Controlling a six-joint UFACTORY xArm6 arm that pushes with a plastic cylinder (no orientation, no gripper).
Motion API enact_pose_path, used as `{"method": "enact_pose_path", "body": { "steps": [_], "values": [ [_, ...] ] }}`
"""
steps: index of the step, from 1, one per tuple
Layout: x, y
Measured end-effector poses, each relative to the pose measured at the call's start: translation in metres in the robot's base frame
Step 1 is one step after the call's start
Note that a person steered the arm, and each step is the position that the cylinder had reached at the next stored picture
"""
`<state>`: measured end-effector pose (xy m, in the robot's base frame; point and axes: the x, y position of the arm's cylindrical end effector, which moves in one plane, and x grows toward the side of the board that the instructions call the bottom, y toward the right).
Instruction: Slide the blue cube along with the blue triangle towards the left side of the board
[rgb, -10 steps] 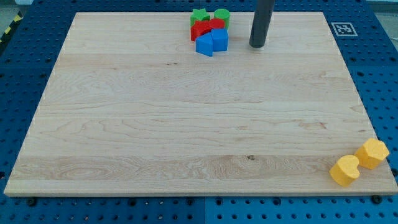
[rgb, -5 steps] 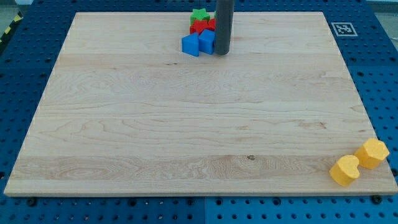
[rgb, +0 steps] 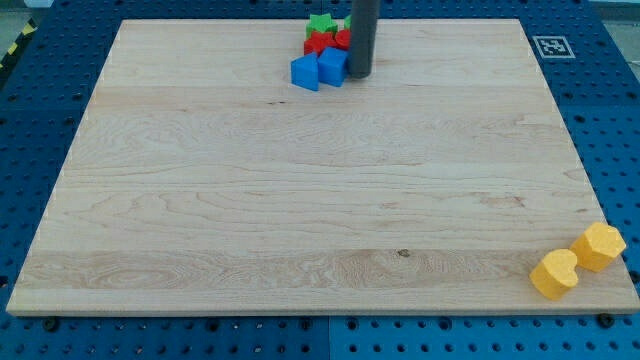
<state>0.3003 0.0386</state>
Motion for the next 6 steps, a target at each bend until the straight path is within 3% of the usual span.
{"method": "enact_pose_path", "body": {
  "steps": [3, 6],
  "values": [
    [-0.003, -0.05],
    [0.028, -0.105]
  ]
}}
